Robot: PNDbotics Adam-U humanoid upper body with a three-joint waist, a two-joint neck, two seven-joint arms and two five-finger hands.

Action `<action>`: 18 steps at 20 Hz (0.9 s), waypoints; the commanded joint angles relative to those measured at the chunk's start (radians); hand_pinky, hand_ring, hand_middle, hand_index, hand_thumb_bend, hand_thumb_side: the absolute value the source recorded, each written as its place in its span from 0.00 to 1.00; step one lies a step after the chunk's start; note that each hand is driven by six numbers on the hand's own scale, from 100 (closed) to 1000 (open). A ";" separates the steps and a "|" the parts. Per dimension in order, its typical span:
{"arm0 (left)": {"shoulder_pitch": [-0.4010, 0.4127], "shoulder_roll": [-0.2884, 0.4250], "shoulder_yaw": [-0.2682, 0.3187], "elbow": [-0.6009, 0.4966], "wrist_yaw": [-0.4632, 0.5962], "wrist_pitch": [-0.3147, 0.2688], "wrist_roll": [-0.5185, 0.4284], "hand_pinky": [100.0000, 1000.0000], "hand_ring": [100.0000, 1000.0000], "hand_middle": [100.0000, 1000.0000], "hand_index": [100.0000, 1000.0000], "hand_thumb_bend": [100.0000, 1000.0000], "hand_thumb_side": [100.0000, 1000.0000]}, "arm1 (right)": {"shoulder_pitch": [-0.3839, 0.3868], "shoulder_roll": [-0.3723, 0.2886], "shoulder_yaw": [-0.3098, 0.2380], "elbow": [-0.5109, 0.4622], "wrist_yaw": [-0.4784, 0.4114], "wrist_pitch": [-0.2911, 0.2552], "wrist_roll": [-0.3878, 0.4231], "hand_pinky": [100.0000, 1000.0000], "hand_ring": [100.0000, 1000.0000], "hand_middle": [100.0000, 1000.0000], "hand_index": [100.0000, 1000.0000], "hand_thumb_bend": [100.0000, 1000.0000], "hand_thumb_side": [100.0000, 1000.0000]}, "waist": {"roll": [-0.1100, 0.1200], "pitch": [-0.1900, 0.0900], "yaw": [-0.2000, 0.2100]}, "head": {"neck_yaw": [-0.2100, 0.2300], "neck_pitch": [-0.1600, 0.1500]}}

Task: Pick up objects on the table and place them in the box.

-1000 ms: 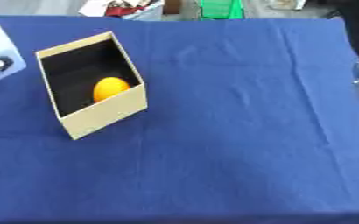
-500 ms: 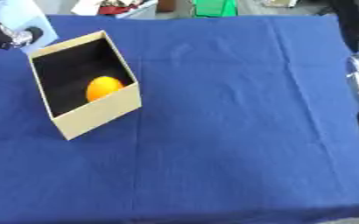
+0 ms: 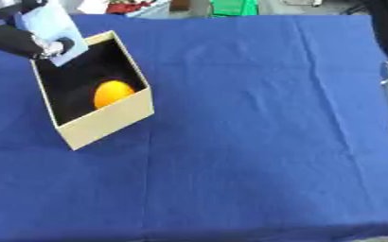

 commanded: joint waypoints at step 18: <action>-0.019 -0.025 -0.023 0.089 -0.045 -0.055 -0.083 0.66 0.87 0.80 0.90 0.77 0.57 | -0.027 -0.010 -0.007 -0.017 0.000 0.003 0.008 0.97 1.00 0.76 0.92 0.00 0.86 | 0.006 -0.014 -0.006 | 0.002 -0.010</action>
